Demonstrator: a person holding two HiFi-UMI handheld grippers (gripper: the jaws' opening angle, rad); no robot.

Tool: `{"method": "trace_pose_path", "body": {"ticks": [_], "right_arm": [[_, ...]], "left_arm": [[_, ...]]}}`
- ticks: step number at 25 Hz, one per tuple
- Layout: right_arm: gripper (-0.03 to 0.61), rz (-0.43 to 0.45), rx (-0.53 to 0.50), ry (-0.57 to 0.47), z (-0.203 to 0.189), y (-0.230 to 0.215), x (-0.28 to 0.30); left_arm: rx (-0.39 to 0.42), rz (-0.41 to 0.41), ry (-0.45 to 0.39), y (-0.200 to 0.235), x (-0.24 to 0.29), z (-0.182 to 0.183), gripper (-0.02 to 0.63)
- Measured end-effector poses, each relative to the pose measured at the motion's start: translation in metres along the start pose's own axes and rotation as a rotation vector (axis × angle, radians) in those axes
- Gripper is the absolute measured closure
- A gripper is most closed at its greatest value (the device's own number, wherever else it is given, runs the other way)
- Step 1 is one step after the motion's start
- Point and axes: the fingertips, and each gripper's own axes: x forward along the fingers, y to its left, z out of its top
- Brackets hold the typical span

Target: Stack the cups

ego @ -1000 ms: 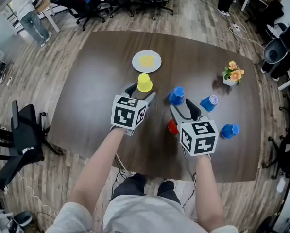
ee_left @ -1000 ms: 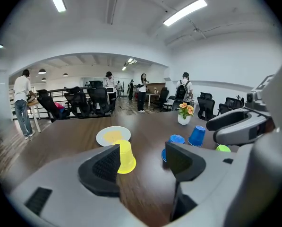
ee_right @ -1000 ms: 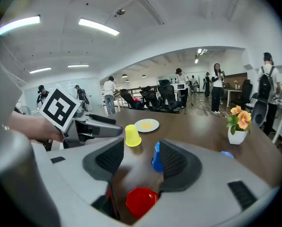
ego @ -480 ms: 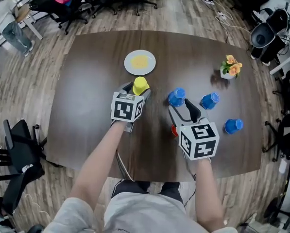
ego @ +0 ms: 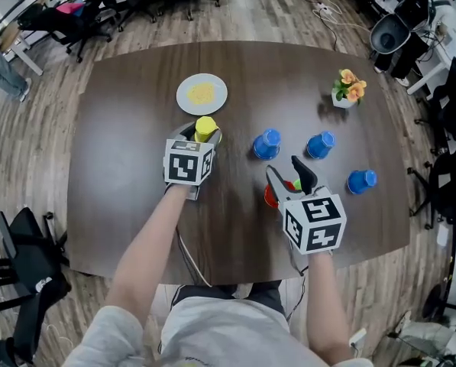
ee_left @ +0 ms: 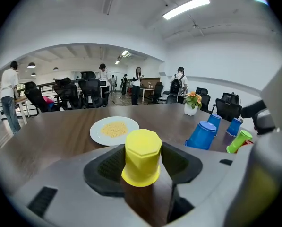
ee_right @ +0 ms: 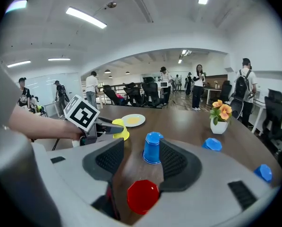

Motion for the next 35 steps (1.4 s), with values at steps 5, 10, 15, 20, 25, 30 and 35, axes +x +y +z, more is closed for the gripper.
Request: {"method": "trace_pose_path", "body": {"ticks": [5,10,15,20,25,30,35], "right_arm": [[0.36,-0.011,0.014,-0.001,0.0,-0.006,-0.004],[0.36,0.006,0.017,-0.006,0.001,-0.011,-0.007],[0.36,0.033,0.015,-0.002,-0.002,-0.019,-0.015],[0.36,0.065,0.011,-0.007,-0.007,-0.026,-0.03],[0.36,0.101,0.001,-0.01,-0.013,-0.036,-0.042],[0.36,0.11,-0.001,-0.02,-0.016,-0.043,-0.048],[0.36,0.117,0.003,-0.024,-0.02,-0.049,-0.057]], "left_arm": [[0.009,-0.019,-0.013,-0.012,-0.012,0.007,0.377],[0.04,-0.024,-0.022,-0.035,-0.028,0.01,0.377],[0.074,-0.012,-0.006,-0.064,-0.048,-0.002,0.377],[0.084,0.009,0.012,-0.092,-0.068,-0.014,0.377],[0.095,0.03,0.025,-0.122,-0.083,-0.025,0.376],[0.091,0.025,0.035,-0.141,-0.088,-0.04,0.376],[0.086,0.018,0.065,-0.158,-0.088,-0.055,0.376]]}}
